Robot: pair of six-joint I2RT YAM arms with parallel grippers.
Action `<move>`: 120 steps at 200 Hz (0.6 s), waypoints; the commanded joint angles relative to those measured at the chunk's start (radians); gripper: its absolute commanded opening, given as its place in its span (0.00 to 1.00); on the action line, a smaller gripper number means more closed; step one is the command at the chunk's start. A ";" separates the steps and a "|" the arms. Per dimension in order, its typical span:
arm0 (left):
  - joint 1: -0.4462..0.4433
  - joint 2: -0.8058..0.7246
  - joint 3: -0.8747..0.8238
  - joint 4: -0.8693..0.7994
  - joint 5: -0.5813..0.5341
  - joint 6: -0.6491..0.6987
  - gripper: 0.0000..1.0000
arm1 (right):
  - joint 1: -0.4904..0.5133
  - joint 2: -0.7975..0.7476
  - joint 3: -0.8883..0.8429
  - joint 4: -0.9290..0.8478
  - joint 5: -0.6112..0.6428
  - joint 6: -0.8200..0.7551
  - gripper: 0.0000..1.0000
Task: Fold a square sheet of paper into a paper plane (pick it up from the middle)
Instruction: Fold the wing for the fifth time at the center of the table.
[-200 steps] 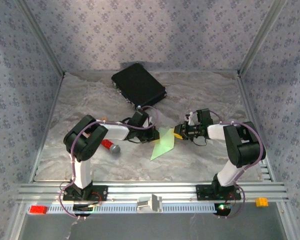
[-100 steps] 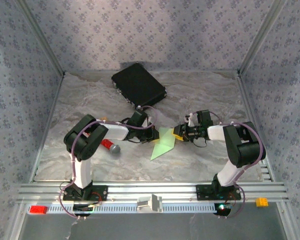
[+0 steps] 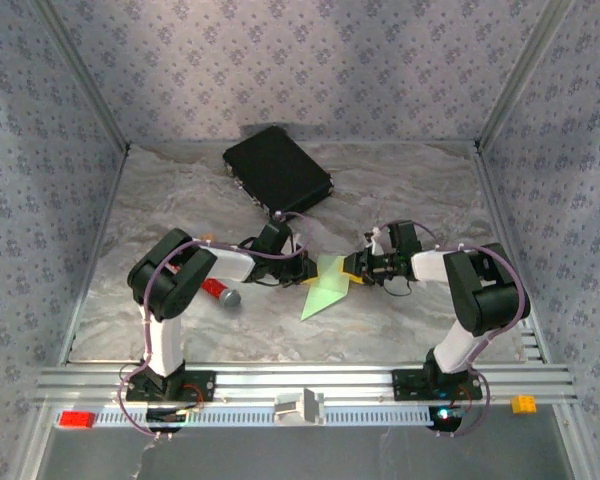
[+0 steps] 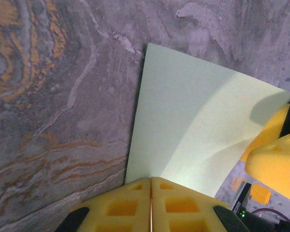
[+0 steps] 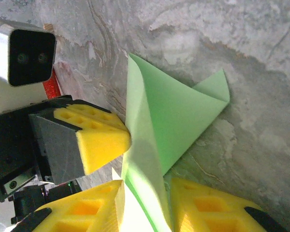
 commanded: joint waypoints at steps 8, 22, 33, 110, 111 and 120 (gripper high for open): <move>-0.009 0.052 -0.029 0.012 -0.046 0.001 0.08 | 0.018 -0.035 -0.036 -0.005 -0.001 -0.008 0.32; -0.009 0.049 -0.028 0.014 -0.048 -0.001 0.08 | 0.027 -0.038 -0.046 -0.010 0.002 -0.012 0.32; -0.008 0.050 -0.028 0.017 -0.047 -0.003 0.08 | 0.031 -0.043 -0.065 0.022 -0.003 0.011 0.32; -0.008 0.041 -0.029 0.016 -0.053 -0.010 0.09 | 0.056 -0.114 -0.160 0.146 0.072 0.143 0.27; -0.009 0.041 -0.029 0.017 -0.053 -0.011 0.08 | 0.056 -0.115 -0.161 0.148 0.073 0.145 0.27; -0.007 0.041 -0.030 0.019 -0.053 -0.012 0.08 | 0.060 -0.115 -0.165 0.166 0.082 0.160 0.25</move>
